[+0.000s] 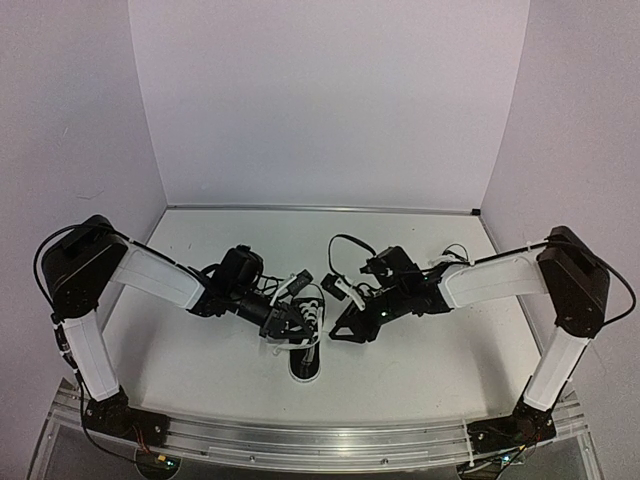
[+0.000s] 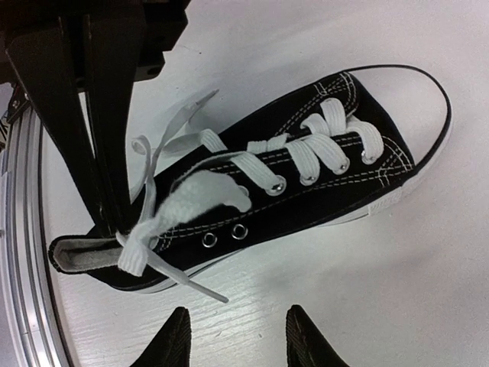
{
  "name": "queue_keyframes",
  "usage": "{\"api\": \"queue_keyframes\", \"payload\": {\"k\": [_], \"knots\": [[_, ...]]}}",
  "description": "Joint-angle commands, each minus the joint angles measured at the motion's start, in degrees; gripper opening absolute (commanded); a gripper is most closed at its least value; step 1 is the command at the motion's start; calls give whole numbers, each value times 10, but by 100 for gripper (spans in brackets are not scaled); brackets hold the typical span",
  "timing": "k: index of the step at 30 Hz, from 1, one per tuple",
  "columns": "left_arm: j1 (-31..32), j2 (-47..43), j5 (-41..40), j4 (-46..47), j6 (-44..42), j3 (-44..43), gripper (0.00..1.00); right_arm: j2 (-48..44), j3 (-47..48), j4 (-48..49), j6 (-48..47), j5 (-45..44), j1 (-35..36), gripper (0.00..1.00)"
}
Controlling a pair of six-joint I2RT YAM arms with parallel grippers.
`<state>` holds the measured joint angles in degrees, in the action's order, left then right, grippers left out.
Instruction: Tie the shoes
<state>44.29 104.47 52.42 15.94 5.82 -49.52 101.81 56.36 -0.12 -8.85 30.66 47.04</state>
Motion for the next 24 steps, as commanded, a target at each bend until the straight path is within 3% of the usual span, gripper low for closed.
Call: {"api": "queue_keyframes", "payload": {"k": [1, 19, 24], "knots": [[-3, 9, 24, 9, -8, -24, 0, 16, 8, 32, -32, -17, 19, 40], [-3, 17, 51, 10, -8, -28, 0, 33, 22, 47, -58, -31, 39, 37], [-3, 19, 52, 8, -8, -29, 0, 18, 16, 58, -58, -30, 41, 32]]}}
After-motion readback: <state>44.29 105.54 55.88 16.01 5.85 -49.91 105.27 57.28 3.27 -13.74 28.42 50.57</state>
